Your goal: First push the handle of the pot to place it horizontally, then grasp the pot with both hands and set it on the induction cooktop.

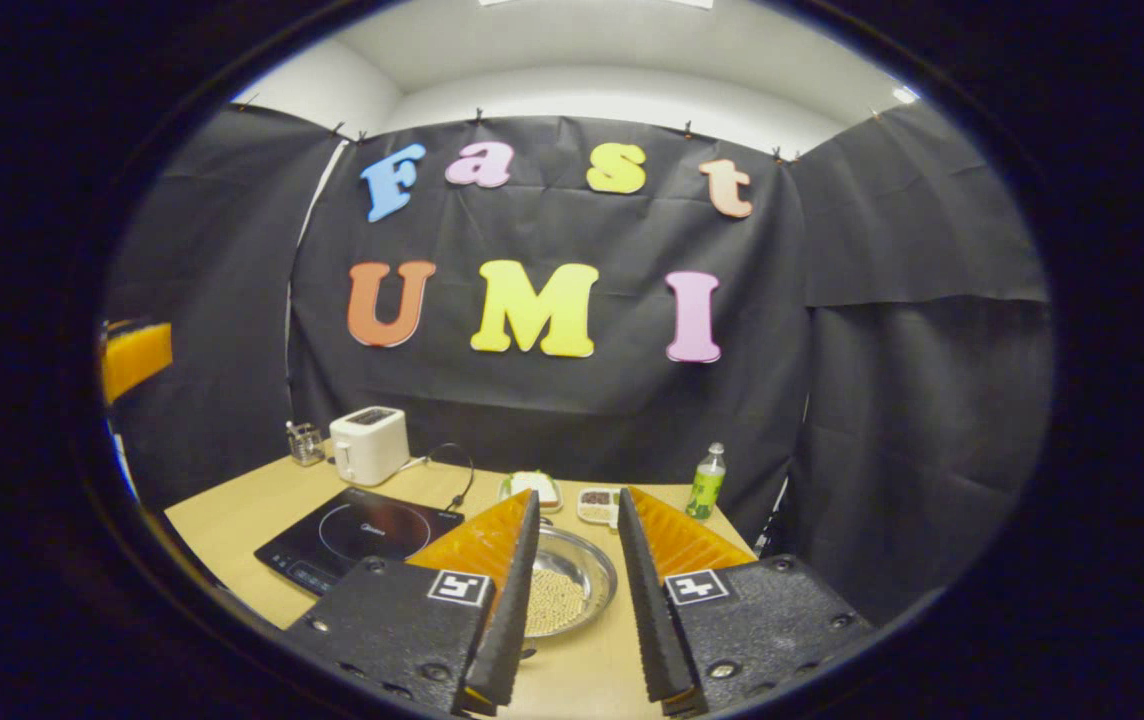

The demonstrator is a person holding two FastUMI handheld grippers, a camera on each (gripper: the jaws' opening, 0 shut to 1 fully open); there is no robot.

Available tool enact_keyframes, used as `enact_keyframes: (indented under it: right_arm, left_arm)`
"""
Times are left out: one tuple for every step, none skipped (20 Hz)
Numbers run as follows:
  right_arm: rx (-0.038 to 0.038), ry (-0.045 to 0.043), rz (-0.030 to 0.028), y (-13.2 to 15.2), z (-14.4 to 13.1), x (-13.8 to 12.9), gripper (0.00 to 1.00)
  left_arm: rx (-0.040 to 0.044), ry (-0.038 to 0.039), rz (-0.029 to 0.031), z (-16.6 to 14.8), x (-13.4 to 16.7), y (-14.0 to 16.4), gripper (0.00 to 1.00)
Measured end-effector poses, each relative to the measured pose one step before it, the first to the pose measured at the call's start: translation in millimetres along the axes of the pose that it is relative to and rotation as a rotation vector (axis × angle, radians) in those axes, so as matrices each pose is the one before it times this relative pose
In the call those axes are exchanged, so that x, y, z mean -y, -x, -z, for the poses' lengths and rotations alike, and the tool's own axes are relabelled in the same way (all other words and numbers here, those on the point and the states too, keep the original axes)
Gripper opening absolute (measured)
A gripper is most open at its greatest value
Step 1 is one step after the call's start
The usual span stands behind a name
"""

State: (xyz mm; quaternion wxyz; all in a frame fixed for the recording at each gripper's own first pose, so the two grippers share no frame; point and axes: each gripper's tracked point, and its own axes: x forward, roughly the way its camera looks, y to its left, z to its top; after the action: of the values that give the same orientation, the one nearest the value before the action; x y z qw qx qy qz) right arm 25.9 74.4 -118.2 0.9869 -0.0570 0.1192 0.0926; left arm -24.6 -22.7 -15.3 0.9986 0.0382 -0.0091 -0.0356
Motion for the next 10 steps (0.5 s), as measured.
enact_keyframes:
  right_arm:
    - [-0.02897,0.01229,-0.03013,-5.09,10.14,-13.36,0.44]
    - [-0.02964,0.00233,-0.02501,-6.78,13.09,-9.95,0.32]
    - [-0.02656,-0.00589,-0.02162,-4.86,9.14,-9.28,0.26]
    - [-0.03774,-0.02251,0.00547,-5.68,12.72,-1.82,0.12]
    - [-0.04143,-0.01679,-0.01109,-4.16,11.78,-6.4,0.08]
    - [-0.03442,-0.01883,-0.02444,-8.57,11.86,-8.82,0.0]
    - [-0.04022,-0.00946,-0.00262,-8.63,11.54,-4.85,0.04]
    - [-0.04512,-0.00852,-0.00109,-7.67,13.81,-2.89,0.04]
    - [-0.04183,-0.00829,-0.01694,-7.29,11.76,-6.71,0.04]
    - [-0.04284,-0.00403,-0.01741,-6.09,13.09,-6.11,0.04]
  left_arm:
    - [0.00407,0.00221,0.00297,-0.89,1.19,1.93,0.96]
    - [0.00494,0.00256,0.00573,-1.19,0.92,2.43,0.96]
    - [0.00374,0.00223,0.00287,-0.5,-0.24,1.89,0.96]
    - [0.003,0.00071,-0.0011,-1.34,-1.37,0.89,0.96]
    - [0.00091,-0.00036,-0.00147,-0.07,-2.72,2.0,0.96]
    - [0.00256,0.0009,-0.00153,0.47,-1.3,0.77,0.96]
    - [-0.00017,0.00208,-0.00216,1.21,-2.21,0.95,0.96]
    - [-0.00195,0.00117,-0.00214,1.74,-2.3,1.01,0.96]
    - [-0.00276,0.00101,-0.00319,2.11,-2.54,-0.35,0.96]
    - [-0.00238,0.00248,-0.00188,1.73,-2.19,0.25,0.96]
